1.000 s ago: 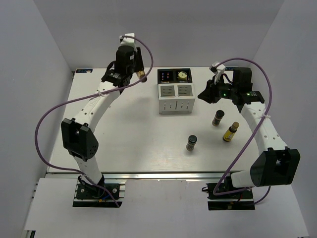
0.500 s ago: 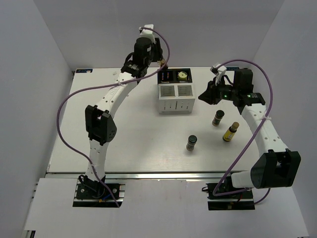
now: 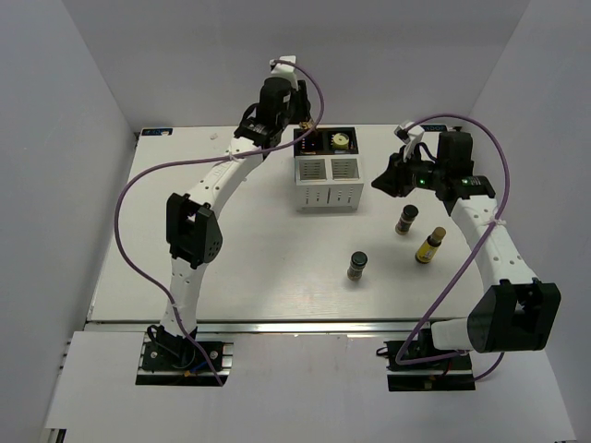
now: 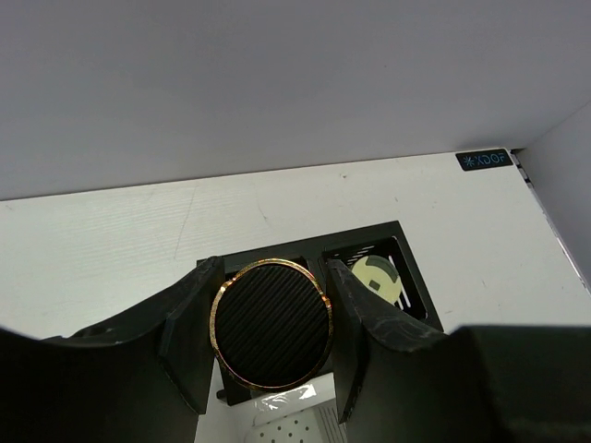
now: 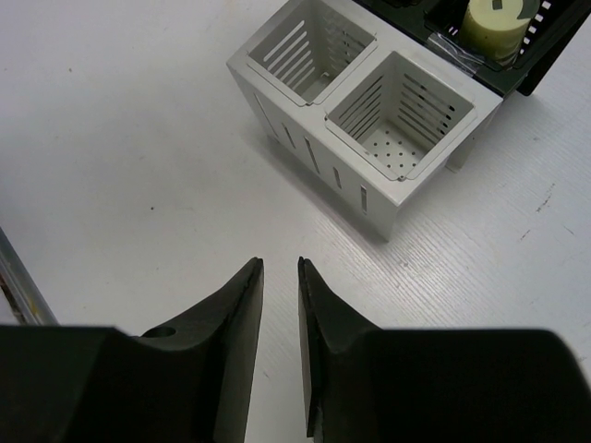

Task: Organize the condiment bottles

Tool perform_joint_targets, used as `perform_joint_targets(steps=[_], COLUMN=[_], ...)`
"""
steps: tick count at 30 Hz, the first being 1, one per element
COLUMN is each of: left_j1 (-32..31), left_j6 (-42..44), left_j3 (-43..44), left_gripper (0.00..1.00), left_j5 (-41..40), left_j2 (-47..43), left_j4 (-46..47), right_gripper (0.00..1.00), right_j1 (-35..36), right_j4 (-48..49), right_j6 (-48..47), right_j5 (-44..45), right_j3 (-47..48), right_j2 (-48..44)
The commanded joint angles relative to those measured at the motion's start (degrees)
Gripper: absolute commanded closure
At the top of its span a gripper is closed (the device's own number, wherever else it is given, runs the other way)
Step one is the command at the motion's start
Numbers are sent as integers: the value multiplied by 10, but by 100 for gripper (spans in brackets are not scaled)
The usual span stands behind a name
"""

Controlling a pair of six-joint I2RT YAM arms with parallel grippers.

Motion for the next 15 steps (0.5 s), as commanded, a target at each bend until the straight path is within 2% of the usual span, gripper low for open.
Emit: perform_joint_targets(steps=[1,15], left_j1=[-5,-22], left_j6=[5,43], left_j3=[4,23], left_gripper=[100,100], left_j5=[6,-17], left_j2=[-18,32], left_j4=[16,-4], right_gripper=[72,70], right_j1=[-3,-10], right_j4=[19,24], right_j6=[4,5], right_j5=[-4,0], right_j3=[-9,-21], right_j2=[-16,-16])
